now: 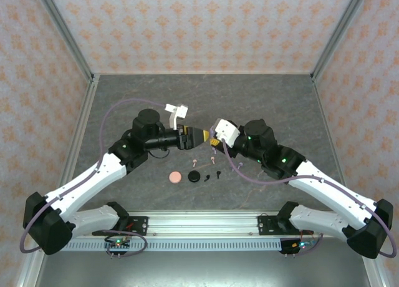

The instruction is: Insert the wireless bluetooth earbuds into the charging case

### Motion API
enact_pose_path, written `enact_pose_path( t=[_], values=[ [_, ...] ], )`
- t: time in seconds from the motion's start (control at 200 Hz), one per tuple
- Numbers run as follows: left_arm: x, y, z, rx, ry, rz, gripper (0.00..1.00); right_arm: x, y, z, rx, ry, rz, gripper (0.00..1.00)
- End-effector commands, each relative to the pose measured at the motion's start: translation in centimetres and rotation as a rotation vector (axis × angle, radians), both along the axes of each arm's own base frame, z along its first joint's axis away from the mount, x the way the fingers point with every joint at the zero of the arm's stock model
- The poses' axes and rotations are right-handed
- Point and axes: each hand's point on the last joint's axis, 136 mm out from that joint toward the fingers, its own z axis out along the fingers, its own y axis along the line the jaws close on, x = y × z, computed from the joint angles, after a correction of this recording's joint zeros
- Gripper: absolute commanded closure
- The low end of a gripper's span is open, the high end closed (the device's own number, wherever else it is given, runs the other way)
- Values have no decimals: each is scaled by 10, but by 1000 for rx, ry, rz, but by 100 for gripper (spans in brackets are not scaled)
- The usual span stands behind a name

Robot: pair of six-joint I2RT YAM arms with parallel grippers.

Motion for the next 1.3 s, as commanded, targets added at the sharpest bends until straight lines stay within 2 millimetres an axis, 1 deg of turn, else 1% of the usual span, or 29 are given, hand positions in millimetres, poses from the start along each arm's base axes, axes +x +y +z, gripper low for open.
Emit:
enact_pose_path(
  t=[0.0, 0.22, 0.48, 0.671, 0.801, 0.896, 0.951, 1.066, 1.206, 1.296],
  values=[
    [3, -10, 14, -2, -56, -17, 34, 0, 2, 8, 14, -31, 6, 51],
    [3, -23, 11, 17, -54, -48, 46, 1, 3, 6, 10, -26, 4, 51],
    [3, -33, 3, 45, -42, -77, 54, 0, 6, 4, 12, -17, 19, 51],
    [2, -36, -2, 61, -41, -89, 63, -1, 6, 3, 12, -14, 24, 51],
    [2, -38, -4, 66, -43, -97, 71, -3, 8, 2, 10, -5, 37, 50],
    [2, -38, -5, 71, -51, -97, 76, -5, 7, 1, 1, 13, 40, 48],
    [2, -37, -4, 72, -62, -90, 78, -6, 6, 0, -4, 32, 39, 45],
    [7, -31, -3, 79, -83, -41, 81, -9, 3, -2, -3, 79, 22, 36],
    [13, -21, -1, 75, -126, 34, 85, -11, -5, -6, 13, 134, -22, 22],
    [15, -15, 3, 53, -166, 70, 88, -12, -13, -5, 65, 174, -56, 12]
  ],
)
